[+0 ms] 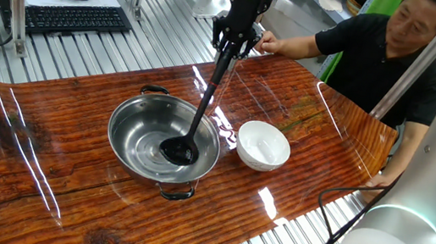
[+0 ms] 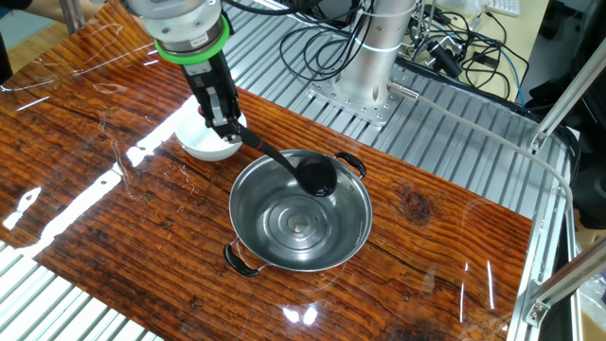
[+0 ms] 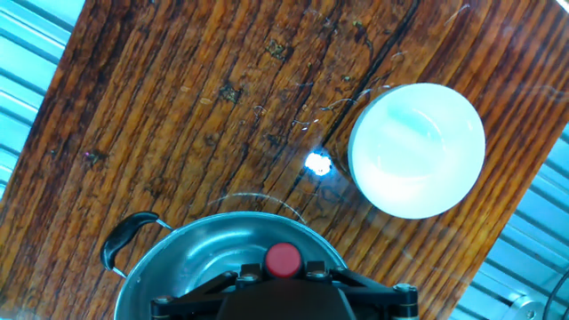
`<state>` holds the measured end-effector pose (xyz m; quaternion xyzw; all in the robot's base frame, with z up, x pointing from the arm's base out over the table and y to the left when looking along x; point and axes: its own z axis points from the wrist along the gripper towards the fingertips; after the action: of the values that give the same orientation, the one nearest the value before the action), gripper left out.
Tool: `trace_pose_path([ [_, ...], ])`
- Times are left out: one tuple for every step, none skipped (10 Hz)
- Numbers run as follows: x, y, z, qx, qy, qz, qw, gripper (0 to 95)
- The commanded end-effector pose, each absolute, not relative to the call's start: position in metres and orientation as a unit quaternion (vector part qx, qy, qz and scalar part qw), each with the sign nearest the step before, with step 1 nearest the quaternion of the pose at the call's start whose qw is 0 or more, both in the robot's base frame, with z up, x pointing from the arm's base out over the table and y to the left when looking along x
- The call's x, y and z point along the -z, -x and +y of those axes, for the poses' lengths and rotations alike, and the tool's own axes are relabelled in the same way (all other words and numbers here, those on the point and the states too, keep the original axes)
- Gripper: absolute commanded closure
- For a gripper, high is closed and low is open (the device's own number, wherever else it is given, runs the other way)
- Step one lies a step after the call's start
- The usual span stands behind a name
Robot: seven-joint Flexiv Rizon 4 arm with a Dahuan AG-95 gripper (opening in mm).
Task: Scoop water with a large spoon from one bowl to another
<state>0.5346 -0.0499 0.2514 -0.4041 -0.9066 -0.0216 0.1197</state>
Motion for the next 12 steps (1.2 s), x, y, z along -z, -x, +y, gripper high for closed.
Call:
trace_pose_path([
  [-0.2526, -0.5345, -0.0474, 0.021, 0.377, -0.918, 0.124, 95.0],
  [-0.2524, -0.5345, -0.047, 0.023, 0.369, -0.921, 0.126, 95.0],
  [-0.2522, -0.5344, -0.0466, 0.023, 0.364, -0.922, 0.126, 95.0],
  [-0.2515, -0.534, -0.0451, 0.024, 0.362, -0.923, 0.126, 95.0],
  [-0.2515, -0.534, -0.0451, 0.025, 0.358, -0.925, 0.126, 95.0],
  [-0.2515, -0.534, -0.0451, 0.027, 0.353, -0.927, 0.125, 95.0],
  [-0.2515, -0.534, -0.0451, 0.029, 0.35, -0.928, 0.126, 95.0],
  [-0.2515, -0.534, -0.0451, 0.04, 0.344, -0.929, 0.13, 95.0],
  [-0.2515, -0.534, -0.0451, 0.043, 0.327, -0.935, 0.13, 95.0],
  [-0.2515, -0.534, -0.0451, 0.047, 0.308, -0.941, 0.13, 95.0],
  [-0.2515, -0.534, -0.0451, 0.047, 0.292, -0.947, 0.128, 95.0],
  [-0.2515, -0.534, -0.0451, 0.051, 0.277, -0.951, 0.129, 95.0],
])
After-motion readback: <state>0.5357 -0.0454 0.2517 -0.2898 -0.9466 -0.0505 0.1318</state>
